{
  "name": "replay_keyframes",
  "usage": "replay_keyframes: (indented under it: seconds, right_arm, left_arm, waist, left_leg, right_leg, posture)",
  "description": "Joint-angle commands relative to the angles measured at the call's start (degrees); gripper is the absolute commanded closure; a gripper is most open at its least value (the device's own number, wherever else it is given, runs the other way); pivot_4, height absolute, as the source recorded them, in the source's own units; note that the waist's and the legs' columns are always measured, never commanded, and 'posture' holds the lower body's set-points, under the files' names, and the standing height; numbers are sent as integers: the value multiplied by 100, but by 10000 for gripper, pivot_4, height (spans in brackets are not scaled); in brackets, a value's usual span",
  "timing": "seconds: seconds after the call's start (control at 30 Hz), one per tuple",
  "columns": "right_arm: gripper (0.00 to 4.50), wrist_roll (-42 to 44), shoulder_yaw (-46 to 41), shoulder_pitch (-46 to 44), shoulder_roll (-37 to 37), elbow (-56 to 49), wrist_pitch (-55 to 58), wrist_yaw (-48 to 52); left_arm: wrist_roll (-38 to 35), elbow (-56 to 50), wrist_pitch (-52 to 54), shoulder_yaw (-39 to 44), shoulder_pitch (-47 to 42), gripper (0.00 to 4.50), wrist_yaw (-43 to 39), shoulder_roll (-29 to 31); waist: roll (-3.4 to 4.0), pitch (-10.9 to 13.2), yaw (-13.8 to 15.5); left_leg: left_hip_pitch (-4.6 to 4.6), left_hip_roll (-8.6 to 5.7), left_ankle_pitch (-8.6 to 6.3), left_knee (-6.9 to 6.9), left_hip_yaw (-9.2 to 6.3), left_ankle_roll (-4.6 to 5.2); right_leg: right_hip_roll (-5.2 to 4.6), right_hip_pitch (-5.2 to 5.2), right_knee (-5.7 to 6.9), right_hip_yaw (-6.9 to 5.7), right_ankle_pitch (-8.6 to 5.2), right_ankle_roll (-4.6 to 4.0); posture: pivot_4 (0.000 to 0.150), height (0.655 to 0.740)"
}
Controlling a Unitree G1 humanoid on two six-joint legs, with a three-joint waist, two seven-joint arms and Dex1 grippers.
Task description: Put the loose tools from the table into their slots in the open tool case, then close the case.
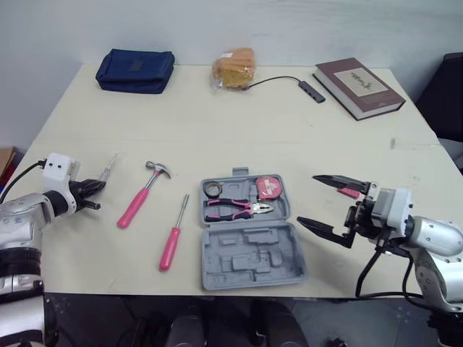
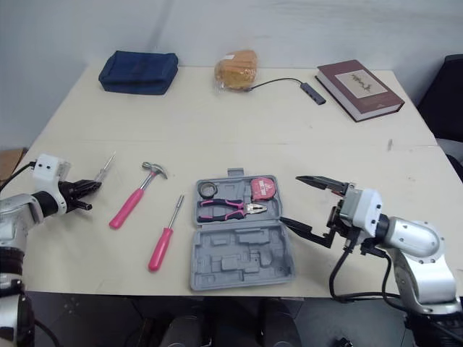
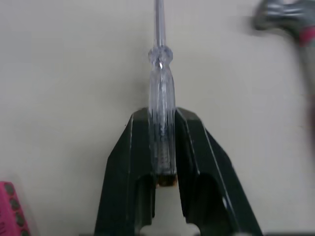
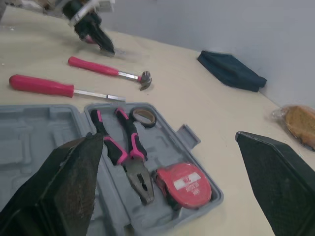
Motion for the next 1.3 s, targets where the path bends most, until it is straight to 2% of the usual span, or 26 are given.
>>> replay_keyframes:
  seconds: [0.03,0.13,0.27,0.37,0.5,0.63,0.83,1.3]
  right_arm:
    - [0,-2,-361,132,-182,83,-304,226]
    - [0,52,-444,172,-239,172,-305,280]
    - [0,47,-507,247,-312,253,-324,414]
    - [0,39,-506,296,-322,284,-371,498]
    - [0,36,-516,407,-307,264,-398,560]
    - [0,24,-544,755,-264,116,-448,595]
    - [0,10,-538,968,-195,-36,-489,459]
    - [0,-10,-456,1092,-155,-259,-417,158]
  left_arm:
    - [-781,-1533,-858,321,184,44873,-1141,44]
    - [-947,-2305,-506,-26,362,44873,-1513,166]
    - [-1103,-3677,323,-1031,167,44873,-1868,297]
    - [-763,-4374,916,-1953,-103,44873,-1949,429]
    - [-565,-4922,1714,-2709,-470,44873,-1708,353]
    - [138,-5018,2053,-3658,-923,44873,-1633,308]
    - [582,-4960,2743,-4321,-1393,44873,-1391,-42]
    - [1070,-4959,3240,-4738,-1471,44873,-1178,-248]
  waist:
    - [-5,-2,19]
    - [0,-5,5]
    - [1,-4,-5]
    - [1,-4,-4]
    - [0,-4,-8]
    - [0,-4,10]
    - [-1,-3,-1]
    - [-2,-3,13]
  left_leg:
    - [1,1,-3,1,-3,0]
    - [12,1,-14,7,3,8]
    - [13,2,-19,8,7,15]
    - [13,-5,-20,13,12,8]
    - [16,-2,-18,13,14,-2]
    - [17,-3,-18,16,15,-2]
    - [16,-3,-19,24,11,0]
    - [18,0,-18,31,-2,0]
  right_leg:
    - [-3,4,-1,-2,0,0]
    - [-1,11,-1,6,0,0]
    - [20,9,0,15,1,1]
    - [44,8,-1,32,1,2]
    - [67,3,-1,59,1,2]
    - [72,3,-2,68,1,2]
    - [75,2,-3,78,1,3]
    - [78,1,-2,86,1,4]
  posture:
    - [1500,7400]
    - [1500,7400]
    - [1500,7400]
    - [1500,7400]
    - [1500,7400]
    - [1500,7400]
    - [1500,7400]
    - [1500,7400]
